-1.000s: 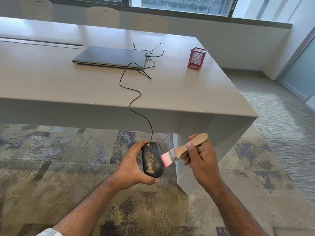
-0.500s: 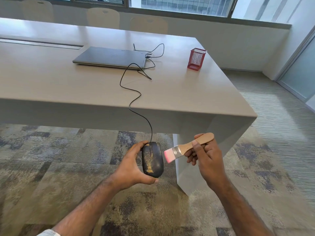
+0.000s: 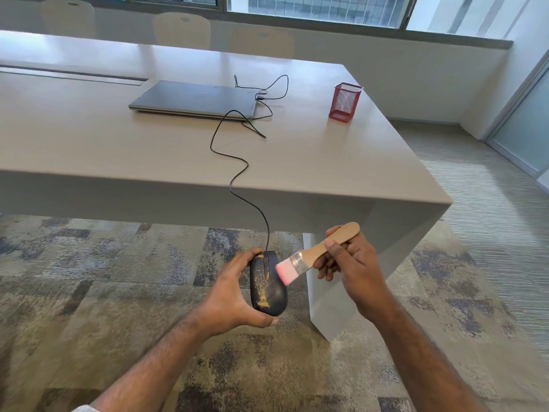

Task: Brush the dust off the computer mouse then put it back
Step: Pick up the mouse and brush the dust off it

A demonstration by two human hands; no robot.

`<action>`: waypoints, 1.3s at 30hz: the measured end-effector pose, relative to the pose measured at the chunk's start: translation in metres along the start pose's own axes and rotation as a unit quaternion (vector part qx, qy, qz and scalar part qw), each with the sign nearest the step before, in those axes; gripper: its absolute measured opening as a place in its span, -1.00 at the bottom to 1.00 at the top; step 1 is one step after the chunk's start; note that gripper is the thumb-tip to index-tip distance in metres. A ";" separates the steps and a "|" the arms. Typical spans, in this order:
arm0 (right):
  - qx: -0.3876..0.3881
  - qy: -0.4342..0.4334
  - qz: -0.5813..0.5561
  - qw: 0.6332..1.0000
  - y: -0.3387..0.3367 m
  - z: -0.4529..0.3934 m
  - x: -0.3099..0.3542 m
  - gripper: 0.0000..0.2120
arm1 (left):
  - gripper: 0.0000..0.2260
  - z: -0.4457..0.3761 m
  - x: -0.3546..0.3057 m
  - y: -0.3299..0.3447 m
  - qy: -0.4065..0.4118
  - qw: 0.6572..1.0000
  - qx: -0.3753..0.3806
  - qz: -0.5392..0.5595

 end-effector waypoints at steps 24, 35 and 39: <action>-0.048 0.032 0.026 0.998 0.008 -0.017 -0.002 -0.91 | 0.16 -0.003 0.008 0.006 0.018 1.000 0.005 -0.024; -0.089 0.044 0.056 0.993 0.016 -0.025 -0.004 -0.92 | 0.13 -0.005 0.005 0.009 0.034 0.998 0.011 -0.045; -0.112 0.066 0.121 0.984 0.022 -0.035 -0.007 -0.96 | 0.09 -0.004 0.004 0.010 0.039 0.997 0.015 -0.061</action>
Point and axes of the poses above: each hand's wrist, its own z-axis away from the middle knuckle, its own y-axis out of the palm, x = y × z, the point moved 1 cm from there along -z, towards the middle knuckle, and after that the axes turned 2 degrees about -x, right-handed, at the moved point
